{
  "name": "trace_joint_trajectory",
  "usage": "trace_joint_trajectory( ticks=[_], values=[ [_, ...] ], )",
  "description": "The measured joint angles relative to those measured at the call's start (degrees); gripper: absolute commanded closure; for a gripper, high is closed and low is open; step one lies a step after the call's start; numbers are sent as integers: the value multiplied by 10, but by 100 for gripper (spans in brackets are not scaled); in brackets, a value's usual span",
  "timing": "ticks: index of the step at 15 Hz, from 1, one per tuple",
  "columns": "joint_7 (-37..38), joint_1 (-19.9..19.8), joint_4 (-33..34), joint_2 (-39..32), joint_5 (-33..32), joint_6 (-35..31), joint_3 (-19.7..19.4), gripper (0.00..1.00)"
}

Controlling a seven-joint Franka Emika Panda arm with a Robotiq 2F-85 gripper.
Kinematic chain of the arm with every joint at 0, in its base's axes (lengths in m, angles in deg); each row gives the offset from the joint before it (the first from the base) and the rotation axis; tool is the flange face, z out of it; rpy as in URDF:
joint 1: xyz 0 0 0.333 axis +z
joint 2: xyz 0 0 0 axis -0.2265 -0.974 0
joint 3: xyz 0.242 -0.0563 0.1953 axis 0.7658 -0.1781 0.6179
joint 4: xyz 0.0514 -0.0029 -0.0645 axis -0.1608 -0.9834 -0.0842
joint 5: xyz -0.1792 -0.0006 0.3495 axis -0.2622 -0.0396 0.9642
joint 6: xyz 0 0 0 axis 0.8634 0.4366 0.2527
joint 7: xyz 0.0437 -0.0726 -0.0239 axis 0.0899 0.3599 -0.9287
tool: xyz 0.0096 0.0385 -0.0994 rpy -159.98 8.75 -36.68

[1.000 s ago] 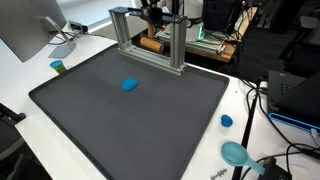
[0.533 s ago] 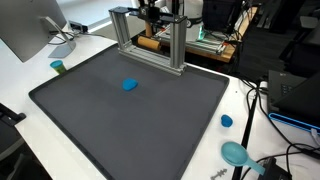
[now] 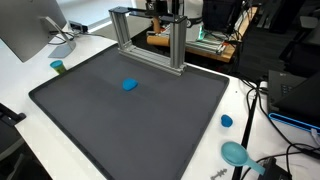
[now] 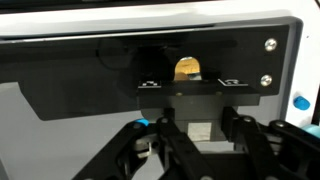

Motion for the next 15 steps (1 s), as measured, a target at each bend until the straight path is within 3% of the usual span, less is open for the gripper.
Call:
trace_joint_trajectory(
  ticks=[3, 4, 5, 8, 10, 15],
  values=[
    [0, 2, -8, 13, 0, 25, 1, 74],
    [0, 2, -11, 16, -1, 28, 1, 28],
    [0, 1, -13, 18, -2, 30, 1, 27],
    [0, 4, -12, 19, 0, 46, 3, 6],
    [-2, 8, -12, 20, 2, 48, 3, 0],
    [-15, -9, -22, 68, -1, 56, -19, 0]
  ],
)
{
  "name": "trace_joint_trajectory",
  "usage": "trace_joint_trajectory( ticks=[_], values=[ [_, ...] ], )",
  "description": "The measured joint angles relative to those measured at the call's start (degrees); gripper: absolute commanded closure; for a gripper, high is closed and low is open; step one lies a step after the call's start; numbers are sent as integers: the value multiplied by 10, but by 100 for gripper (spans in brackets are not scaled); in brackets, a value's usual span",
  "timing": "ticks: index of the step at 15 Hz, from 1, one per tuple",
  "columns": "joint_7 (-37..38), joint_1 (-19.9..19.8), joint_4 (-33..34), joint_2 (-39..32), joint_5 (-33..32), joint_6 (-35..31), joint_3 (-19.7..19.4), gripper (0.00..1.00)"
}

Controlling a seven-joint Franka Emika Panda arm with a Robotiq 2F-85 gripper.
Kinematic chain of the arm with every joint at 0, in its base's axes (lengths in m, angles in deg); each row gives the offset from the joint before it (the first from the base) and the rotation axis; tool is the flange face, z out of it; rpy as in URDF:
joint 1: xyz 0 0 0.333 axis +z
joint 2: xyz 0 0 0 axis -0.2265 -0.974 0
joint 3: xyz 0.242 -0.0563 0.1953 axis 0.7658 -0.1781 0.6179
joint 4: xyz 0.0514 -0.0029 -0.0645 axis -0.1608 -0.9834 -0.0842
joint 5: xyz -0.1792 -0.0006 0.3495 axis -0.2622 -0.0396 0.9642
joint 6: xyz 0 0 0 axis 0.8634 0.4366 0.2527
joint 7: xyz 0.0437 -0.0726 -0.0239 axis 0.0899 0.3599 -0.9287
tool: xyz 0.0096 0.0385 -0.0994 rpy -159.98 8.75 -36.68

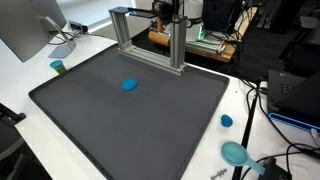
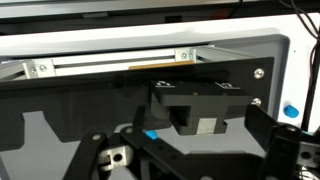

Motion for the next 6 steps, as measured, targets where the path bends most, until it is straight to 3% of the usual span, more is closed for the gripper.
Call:
trace_joint_trajectory(
  ticks=[6],
  values=[
    [-72, -50, -17, 74, -15, 9, -71, 0]
  ],
)
